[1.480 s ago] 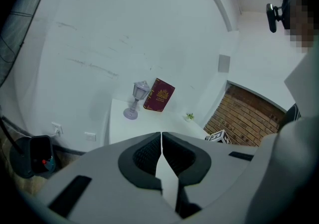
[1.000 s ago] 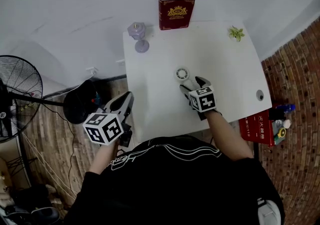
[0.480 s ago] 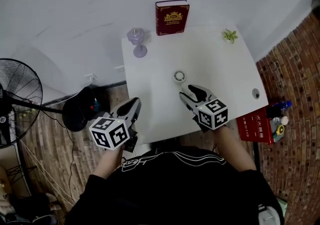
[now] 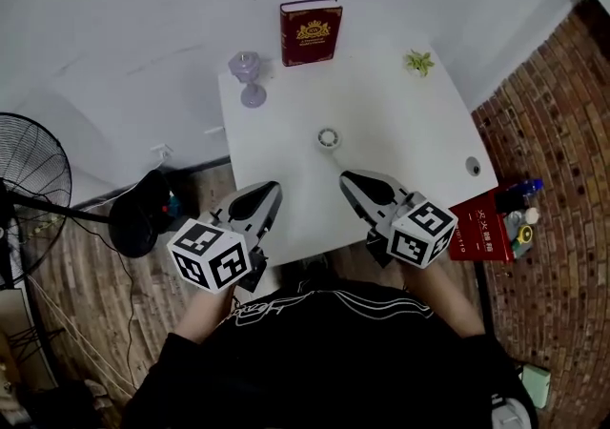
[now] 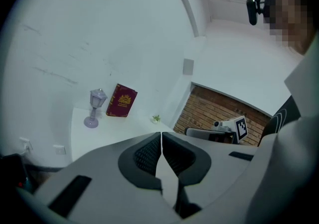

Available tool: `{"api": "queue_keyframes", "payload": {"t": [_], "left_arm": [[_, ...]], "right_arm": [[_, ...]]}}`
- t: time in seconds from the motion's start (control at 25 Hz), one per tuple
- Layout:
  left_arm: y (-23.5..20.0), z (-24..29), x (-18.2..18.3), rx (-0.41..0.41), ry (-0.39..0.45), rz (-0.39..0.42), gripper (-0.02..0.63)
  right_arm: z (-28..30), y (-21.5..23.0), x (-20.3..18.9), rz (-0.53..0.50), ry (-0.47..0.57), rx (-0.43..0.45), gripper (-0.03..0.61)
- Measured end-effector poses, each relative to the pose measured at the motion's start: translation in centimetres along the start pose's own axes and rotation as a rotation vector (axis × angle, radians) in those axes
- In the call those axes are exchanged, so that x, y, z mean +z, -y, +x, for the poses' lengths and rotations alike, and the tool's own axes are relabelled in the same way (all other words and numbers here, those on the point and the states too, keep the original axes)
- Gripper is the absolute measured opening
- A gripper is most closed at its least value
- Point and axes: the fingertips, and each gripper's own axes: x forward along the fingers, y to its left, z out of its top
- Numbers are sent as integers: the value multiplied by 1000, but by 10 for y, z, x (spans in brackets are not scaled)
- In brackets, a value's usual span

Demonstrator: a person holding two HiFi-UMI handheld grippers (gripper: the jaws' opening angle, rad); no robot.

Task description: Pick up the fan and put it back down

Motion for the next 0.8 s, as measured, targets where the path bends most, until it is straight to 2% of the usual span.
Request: {"api": "queue_keyframes", "payload": {"t": [0.2, 0.44, 0.8], "left_arm": [[23, -7, 10, -41, 25, 39, 34], [37, -24, 17, -48, 52, 72, 34], [48, -40, 17, -51, 71, 126, 34]], "right_arm": [[-10, -23, 14, -46, 29, 24, 2], [-15, -48, 26, -85, 57, 68, 2], [-13, -66, 21, -110, 42, 86, 2]]}}
